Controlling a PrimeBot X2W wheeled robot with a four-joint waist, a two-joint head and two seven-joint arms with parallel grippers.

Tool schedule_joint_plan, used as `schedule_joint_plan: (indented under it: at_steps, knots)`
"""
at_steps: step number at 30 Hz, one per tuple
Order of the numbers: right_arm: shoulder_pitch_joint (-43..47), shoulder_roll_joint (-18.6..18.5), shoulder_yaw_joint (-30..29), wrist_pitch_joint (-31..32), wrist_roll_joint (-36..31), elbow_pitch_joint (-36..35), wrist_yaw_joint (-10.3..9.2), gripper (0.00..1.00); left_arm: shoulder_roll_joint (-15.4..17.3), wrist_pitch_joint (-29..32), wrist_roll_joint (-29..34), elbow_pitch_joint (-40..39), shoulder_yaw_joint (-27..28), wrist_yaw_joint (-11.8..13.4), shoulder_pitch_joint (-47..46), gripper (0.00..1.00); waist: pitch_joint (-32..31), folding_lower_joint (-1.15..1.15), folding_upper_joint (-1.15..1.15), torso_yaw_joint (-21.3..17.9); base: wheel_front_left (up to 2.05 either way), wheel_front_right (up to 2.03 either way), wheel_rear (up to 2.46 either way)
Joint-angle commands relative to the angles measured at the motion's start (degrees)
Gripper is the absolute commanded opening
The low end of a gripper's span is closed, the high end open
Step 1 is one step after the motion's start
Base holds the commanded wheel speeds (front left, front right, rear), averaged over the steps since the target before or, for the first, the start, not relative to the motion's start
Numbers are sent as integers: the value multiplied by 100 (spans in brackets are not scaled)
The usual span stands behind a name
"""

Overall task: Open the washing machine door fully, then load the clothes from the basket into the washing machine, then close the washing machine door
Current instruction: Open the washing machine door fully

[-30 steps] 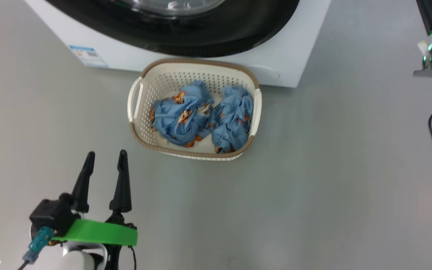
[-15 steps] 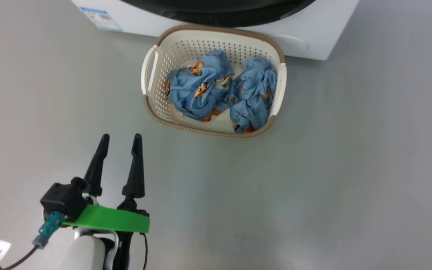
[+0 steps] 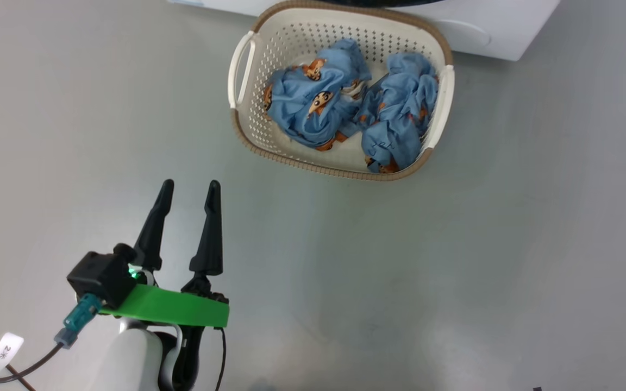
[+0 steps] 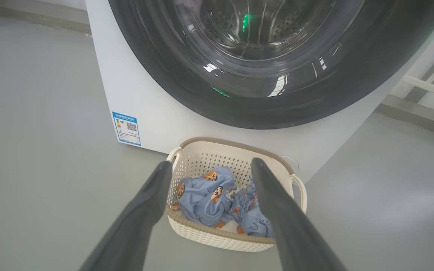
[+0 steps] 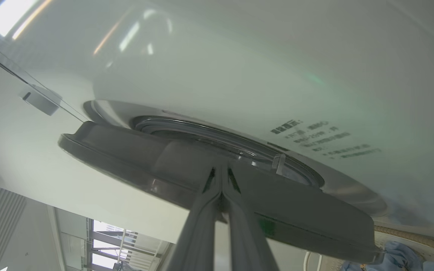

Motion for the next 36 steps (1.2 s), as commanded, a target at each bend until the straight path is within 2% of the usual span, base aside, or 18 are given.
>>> schedule_joint_plan:
  at_steps: [1,8,15,36]
  knots:
    - [-156,67,9,36,-99,-108,43,0,97,-37,-40,-178,145,2,-42,100,124,0,0,98,0,0,0]
    - [-678,118,185,69,-338,3,43,0,97,-37,-194,-250,40,2,-171,100,411,0,0,222,0,0,0]
    - [-871,152,406,155,-420,143,43,0,97,-37,-304,-229,5,2,-227,100,423,0,0,288,0,0,0]
    - [-233,244,1114,474,-412,87,43,0,96,-37,-255,-201,141,2,-30,100,-141,0,0,243,0,0,0]
